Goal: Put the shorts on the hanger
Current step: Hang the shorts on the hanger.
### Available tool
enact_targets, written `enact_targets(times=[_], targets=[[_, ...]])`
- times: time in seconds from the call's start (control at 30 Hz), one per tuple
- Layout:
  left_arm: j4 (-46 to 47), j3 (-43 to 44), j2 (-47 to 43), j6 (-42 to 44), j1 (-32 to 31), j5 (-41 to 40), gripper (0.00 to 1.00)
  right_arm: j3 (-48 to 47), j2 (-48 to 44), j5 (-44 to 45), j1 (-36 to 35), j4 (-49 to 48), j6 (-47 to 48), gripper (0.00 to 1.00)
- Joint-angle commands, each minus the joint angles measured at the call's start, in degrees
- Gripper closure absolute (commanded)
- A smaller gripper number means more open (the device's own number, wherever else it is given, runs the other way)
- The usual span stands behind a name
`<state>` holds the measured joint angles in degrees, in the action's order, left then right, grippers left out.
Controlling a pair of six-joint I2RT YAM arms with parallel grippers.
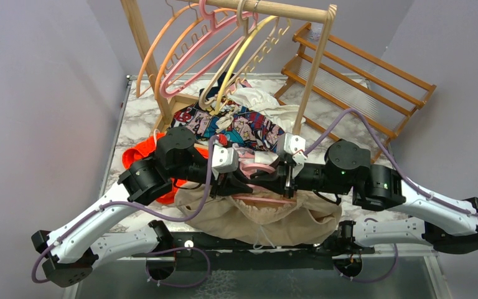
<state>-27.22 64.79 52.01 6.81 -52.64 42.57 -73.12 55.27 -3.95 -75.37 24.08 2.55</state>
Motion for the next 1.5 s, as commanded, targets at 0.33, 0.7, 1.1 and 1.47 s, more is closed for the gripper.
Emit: enact_targets(times=[0.33,0.7,1.1,1.47], targets=[[0.9,-1.7,-3.6,2.3,-0.1,-6.1,1.00,-4.0,1.7,-2.0,-0.3,-4.6,0.3,0.94],[-0.6,-4.8,-14.7,4.2,-0.1,-26.2,1.00,-3.2,-2.3,7.7,-0.3,-2.0,-0.9,0.33],[-5.3,2.2,-18.0,4.8,-0.1,-34.7,1.00,-1.7,-5.6,20.3,-0.3,1.4,-4.8,0.38],[-6.0,10.0,-12.5,5.9,-0.2,-31.1,1.00,-5.5,1.1,25.1,-0.3,-1.3,-7.5,0.38]])
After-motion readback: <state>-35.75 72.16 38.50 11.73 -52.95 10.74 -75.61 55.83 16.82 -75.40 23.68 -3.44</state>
